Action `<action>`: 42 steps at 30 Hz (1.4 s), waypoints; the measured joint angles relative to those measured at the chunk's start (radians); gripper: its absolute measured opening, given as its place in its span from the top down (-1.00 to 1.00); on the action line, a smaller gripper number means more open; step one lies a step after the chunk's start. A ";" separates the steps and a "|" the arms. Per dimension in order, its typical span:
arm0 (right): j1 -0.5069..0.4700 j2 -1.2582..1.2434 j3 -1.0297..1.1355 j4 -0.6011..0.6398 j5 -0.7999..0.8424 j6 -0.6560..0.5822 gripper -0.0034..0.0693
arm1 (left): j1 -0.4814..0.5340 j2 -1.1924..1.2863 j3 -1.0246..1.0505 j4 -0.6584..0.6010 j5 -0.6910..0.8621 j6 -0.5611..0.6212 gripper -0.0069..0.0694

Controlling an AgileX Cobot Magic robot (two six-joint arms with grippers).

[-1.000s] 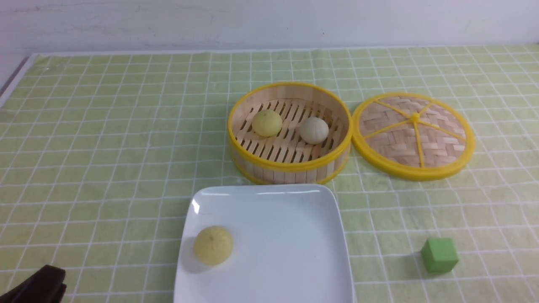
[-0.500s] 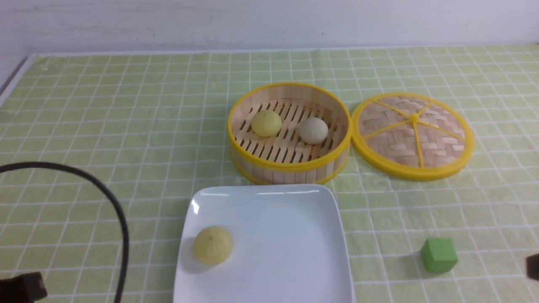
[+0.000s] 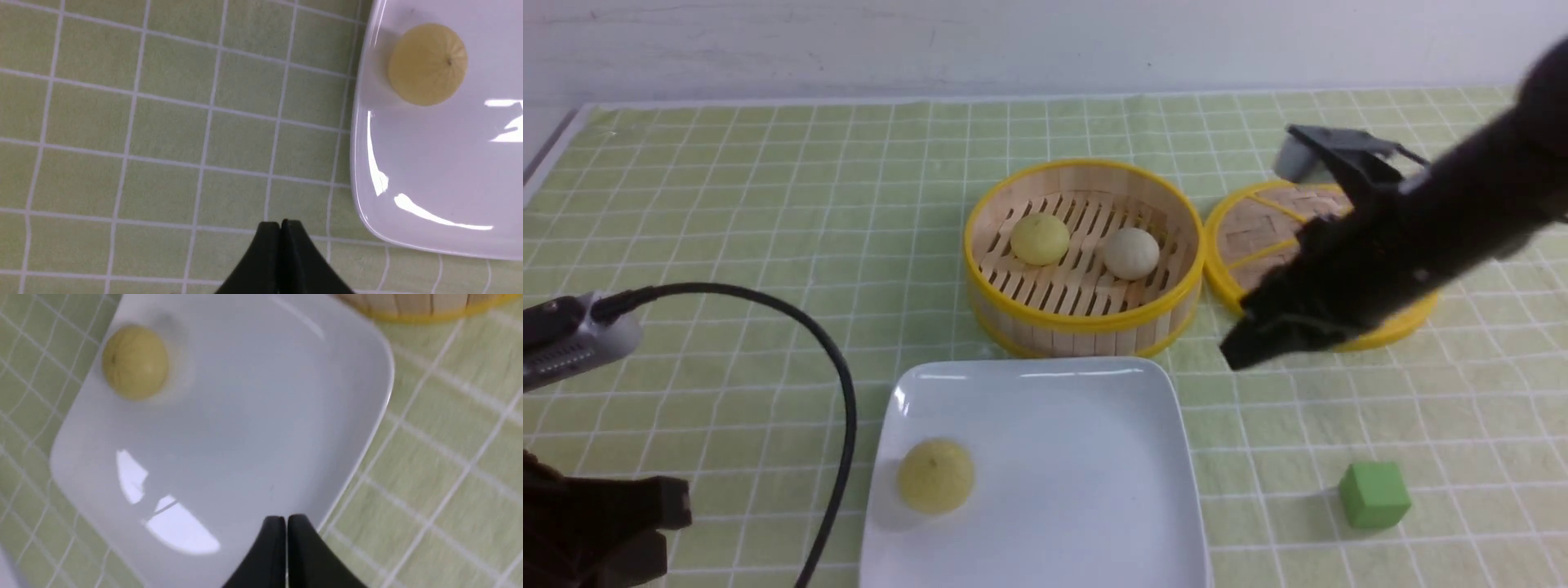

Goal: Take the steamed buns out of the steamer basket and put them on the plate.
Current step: Use the right arm to grab the steamed stuffed bun that is closest to it, then use the right arm to put the steamed stuffed bun into the plate

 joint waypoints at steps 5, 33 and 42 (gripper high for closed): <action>0.055 0.184 -0.254 -0.216 -0.060 0.175 0.50 | 0.000 0.000 -0.001 -0.001 -0.008 0.000 0.74; 0.115 0.073 -0.161 -0.244 -0.069 0.292 0.84 | 0.000 0.000 -0.001 -0.004 -0.007 -0.007 0.63; 0.316 0.092 0.285 -0.145 -0.597 0.292 0.45 | 0.000 0.000 -0.001 -0.005 -0.019 -0.007 0.58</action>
